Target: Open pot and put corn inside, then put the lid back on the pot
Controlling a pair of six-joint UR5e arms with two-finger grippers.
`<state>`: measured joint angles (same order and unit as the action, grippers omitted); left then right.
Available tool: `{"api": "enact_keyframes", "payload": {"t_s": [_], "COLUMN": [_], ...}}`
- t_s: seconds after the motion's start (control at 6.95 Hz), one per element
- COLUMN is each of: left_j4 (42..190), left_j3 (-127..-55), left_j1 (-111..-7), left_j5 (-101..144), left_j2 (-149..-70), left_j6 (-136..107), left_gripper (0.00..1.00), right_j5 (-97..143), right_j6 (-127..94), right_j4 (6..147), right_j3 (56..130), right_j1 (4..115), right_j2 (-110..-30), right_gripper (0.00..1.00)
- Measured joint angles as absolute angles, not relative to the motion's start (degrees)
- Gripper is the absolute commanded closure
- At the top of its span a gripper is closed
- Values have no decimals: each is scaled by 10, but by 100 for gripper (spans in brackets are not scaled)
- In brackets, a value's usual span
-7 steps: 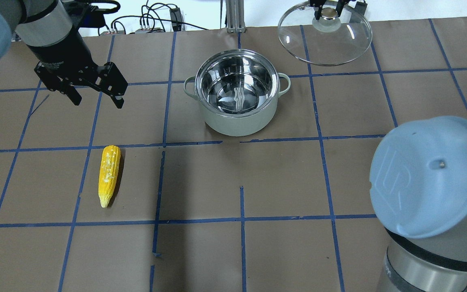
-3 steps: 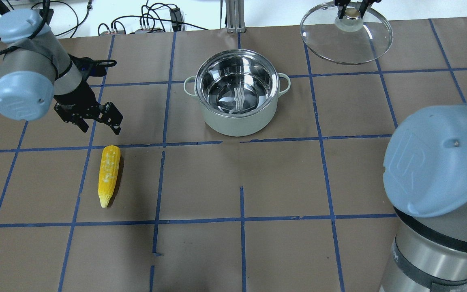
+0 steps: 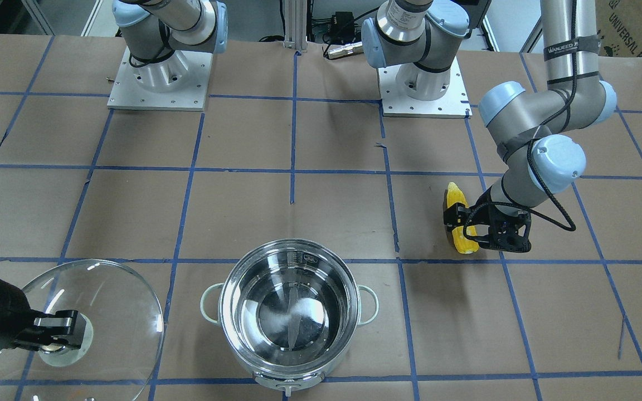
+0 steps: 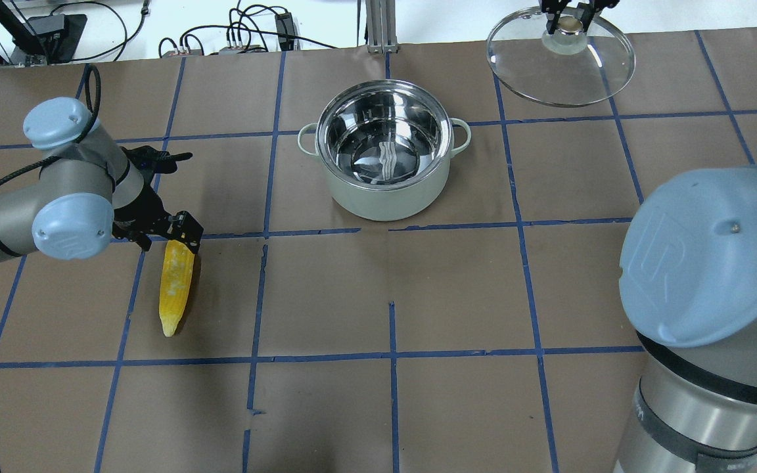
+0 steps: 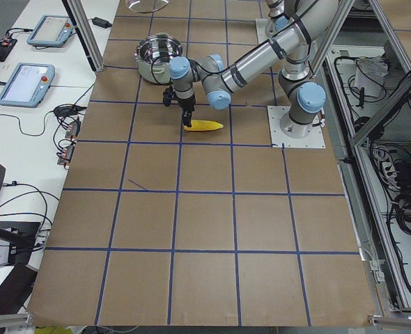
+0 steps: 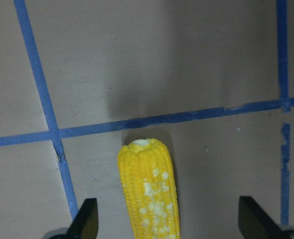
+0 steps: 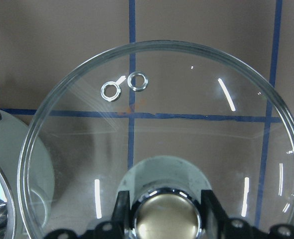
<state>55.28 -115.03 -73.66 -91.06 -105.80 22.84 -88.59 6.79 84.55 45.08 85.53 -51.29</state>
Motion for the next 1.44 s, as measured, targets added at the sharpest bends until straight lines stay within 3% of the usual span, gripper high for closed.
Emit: {"api": "enact_keyframes", "payload": {"t_s": [0.14,0.29,0.43,1.01,1.44], "left_j4": [523,506,501,516,687], "left_j3": [-1170,-1180,-1182,-1149,-990], "left_j1": [-734,-734,-734,-747,-808], "left_j5": [-911,-912,-914,-938,-880], "left_j2": [-1067,-1073,-1072,-1064,-1071], "left_j6": [237,242,242,222,92], "left_gripper": [43,73,79,77,82], "right_j5": [-886,-886,-888,-895,-897], "right_j6": [67,66,66,68,69], "right_j4": [848,850,856,880,881], "right_j3": [450,450,450,451,451], "right_j1": [856,856,856,856,857], "right_j2": [-513,-513,-513,-510,-510], "right_gripper": [96,96,96,96,96]}}
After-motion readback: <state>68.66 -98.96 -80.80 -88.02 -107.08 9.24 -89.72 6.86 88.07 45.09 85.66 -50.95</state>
